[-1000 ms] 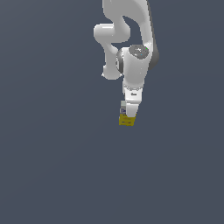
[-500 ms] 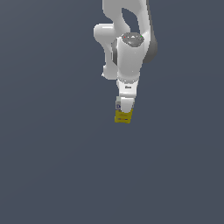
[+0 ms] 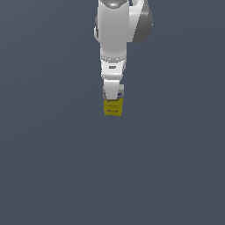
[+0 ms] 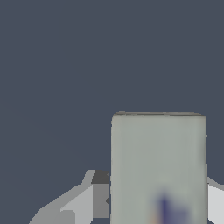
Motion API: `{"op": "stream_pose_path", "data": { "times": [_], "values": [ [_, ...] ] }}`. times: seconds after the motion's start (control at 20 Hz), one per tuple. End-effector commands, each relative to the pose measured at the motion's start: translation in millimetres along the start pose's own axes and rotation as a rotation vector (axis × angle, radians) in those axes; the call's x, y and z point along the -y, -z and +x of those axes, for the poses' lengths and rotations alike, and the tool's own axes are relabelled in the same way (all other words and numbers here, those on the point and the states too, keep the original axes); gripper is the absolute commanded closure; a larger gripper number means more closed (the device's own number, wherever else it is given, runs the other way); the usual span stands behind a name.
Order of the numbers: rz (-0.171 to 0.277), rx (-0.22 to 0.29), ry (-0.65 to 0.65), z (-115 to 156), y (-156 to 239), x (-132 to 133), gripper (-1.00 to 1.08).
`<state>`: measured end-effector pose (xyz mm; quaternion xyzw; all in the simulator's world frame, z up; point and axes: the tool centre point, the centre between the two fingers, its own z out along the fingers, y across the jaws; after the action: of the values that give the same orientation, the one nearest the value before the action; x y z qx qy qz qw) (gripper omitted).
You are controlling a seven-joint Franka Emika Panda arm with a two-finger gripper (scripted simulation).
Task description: Pick up the object and move it to a goal position.
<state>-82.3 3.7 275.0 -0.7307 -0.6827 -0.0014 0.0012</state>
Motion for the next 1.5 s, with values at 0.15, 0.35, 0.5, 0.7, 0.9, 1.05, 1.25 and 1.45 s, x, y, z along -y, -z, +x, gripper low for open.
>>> {"op": "stream_pose_path", "data": {
  "times": [0.15, 0.35, 0.5, 0.7, 0.9, 1.05, 1.25, 1.45],
  "values": [
    [0.000, -0.001, 0.000, -39.3, 55.9, -6.9, 1.08],
    [0.000, 0.001, 0.000, -67.6, 96.0, -12.9, 1.08],
    [0.000, 0.001, 0.000, -87.1, 123.5, -17.5, 1.08],
    [0.000, 0.003, -0.001, -109.2, 155.0, -23.4, 1.08],
    [0.000, 0.003, -0.001, -125.9, 178.7, -28.3, 1.08],
    [0.000, 0.003, -0.001, -135.0, 191.5, -31.3, 1.08],
    [0.000, 0.004, -0.001, -143.0, 203.3, -34.2, 1.08],
    [0.000, 0.004, -0.001, -147.4, 209.7, -36.2, 1.08]
  ]
}}
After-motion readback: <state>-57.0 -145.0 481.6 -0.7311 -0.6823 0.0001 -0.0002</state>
